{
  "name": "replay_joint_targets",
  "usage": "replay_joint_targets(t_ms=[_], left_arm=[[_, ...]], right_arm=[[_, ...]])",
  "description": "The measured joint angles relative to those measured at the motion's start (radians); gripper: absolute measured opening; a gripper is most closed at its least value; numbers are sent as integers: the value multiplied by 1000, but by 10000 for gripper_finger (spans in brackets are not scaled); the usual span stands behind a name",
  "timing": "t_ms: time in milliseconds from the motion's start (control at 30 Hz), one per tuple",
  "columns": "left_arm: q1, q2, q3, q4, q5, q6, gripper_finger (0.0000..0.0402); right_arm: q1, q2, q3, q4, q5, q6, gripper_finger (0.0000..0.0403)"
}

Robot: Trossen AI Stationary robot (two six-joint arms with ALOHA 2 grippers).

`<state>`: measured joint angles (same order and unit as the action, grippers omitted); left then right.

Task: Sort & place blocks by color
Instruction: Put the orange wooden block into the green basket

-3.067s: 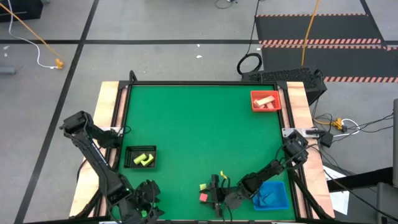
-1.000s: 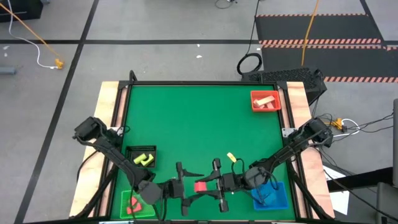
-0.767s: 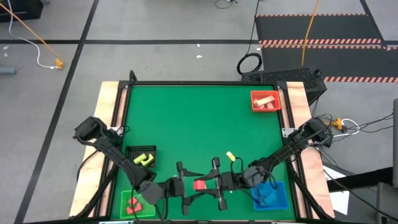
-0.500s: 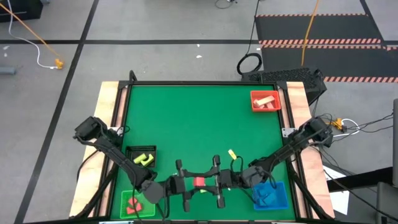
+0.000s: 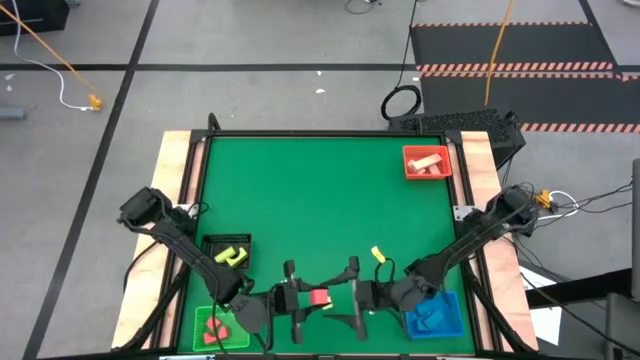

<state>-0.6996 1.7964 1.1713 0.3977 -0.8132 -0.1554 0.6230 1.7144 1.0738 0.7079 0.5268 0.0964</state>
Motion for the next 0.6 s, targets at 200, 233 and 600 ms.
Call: replay_joint_targets(t_ms=[200,233,600], left_arm=[[-20,-1,1,-40,-15,-55,130],[-26,-2,1,-53,-15,-76,130],[-148,-120,1,-625,264,-777,130]], right_arm=[[35,-149,1,-274,15,156,365],[45,-167,1,-324,15,184,366],[85,-87,-9,-470,20,358,330]])
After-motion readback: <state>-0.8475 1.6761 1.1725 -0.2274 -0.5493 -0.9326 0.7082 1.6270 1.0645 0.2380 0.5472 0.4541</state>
